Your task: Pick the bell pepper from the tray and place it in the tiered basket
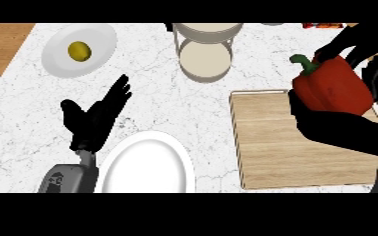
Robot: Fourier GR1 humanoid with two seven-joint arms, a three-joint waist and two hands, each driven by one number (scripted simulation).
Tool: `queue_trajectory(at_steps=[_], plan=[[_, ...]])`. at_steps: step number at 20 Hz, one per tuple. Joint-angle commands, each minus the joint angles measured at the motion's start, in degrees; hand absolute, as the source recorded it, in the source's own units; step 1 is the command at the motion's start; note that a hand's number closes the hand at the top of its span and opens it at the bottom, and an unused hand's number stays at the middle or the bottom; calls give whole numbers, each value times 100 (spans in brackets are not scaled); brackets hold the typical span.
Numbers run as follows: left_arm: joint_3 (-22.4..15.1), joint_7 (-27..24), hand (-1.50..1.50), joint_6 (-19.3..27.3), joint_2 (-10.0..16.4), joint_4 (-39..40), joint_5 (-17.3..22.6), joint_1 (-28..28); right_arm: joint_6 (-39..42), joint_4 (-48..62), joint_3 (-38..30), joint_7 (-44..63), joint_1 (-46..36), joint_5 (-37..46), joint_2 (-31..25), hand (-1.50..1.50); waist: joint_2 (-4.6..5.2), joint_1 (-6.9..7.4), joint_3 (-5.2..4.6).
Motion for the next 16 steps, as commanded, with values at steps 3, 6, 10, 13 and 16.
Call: queue_trajectory(at_steps=[3,6,10,13,16], plan=[[19,250,0,155,-105,170,-50,-436,574,1482,-159,708,-1950,-89,55,150,14,34,-5],[-98,47,0,-24,-97,-29,-16,81,460,2465,-537,274,-2307,-125,-159,150,26,98,-3],[-59,-3,0,26,-158,84,-19,-46,2,3547,-741,252,-3175,82,117,150,32,99,-1],[-38,234,0,48,-85,13,-54,-256,-810,4242,-641,-180,-3026,478,340,150,45,94,3],[31,-42,0,-184,66,9,14,-29,-1229,5021,-771,-520,-3254,548,398,150,43,94,3]])
